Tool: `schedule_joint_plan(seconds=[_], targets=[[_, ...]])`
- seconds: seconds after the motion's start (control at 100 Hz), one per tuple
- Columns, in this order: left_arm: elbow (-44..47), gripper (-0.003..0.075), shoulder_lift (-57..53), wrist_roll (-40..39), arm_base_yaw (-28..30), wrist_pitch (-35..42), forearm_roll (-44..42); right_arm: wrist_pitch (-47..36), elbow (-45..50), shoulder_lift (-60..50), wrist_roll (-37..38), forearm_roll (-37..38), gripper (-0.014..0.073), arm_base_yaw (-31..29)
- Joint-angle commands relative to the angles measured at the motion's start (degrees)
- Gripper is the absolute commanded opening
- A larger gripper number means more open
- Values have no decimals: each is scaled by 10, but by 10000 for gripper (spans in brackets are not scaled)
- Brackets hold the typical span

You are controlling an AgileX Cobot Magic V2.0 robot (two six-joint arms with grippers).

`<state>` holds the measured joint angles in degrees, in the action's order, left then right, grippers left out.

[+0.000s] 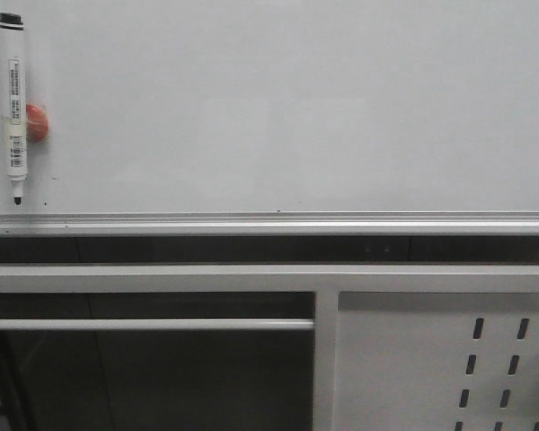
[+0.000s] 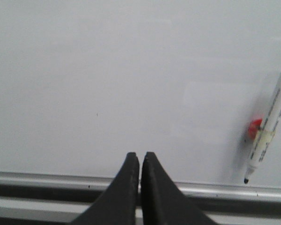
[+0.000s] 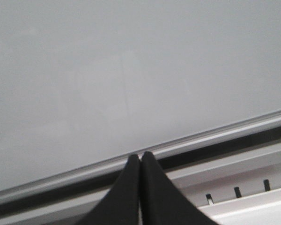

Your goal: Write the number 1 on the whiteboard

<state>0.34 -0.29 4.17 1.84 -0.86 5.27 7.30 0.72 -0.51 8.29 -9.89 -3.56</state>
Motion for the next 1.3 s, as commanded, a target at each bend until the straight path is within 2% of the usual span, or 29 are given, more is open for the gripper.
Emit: schedule_joint_plan(seconds=[0.0, 0.27, 0.46, 0.57, 0.63, 0.7, 0.8, 0.94, 1.04, 1.17, 1.24, 1.29], targets=[[12, -18, -16, -1, -2, 80, 7, -82, 16, -11, 0, -22, -78, -3], [12, -18, -16, -1, -2, 157, 8, -174, 16, -11, 0, -22, -78, -3], [12, -18, -16, -1, -1, 250, 56, -180, 16, -11, 0, -22, -78, -3], [10, -18, -16, -2, -1, 326, 74, -155, 13, -11, 6, -22, -78, -1], [-2, -18, -16, -13, -2, 339, 75, -139, 6, -11, 10, -22, -78, 5], [-31, -18, -16, -22, -3, 293, 74, -116, -16, -11, 10, -22, -78, 17], [-90, -18, -10, -22, -3, 164, 66, -69, -57, -10, 9, -21, -67, 34], [-168, -18, 26, -22, -3, 54, 55, -31, -125, 4, -27, 38, -67, 42], [-213, -18, 62, -29, -3, 9, 97, -47, -159, 8, -27, 77, -68, 42], [-262, -18, 112, -29, -3, -26, 119, -112, -163, 9, -17, 41, -71, 42], [-287, -17, 137, -28, -3, -49, 119, -101, -166, 14, -17, 44, -71, 42], [-305, -17, 156, -28, -3, -68, 119, -64, -175, 22, -17, 47, -71, 42]])
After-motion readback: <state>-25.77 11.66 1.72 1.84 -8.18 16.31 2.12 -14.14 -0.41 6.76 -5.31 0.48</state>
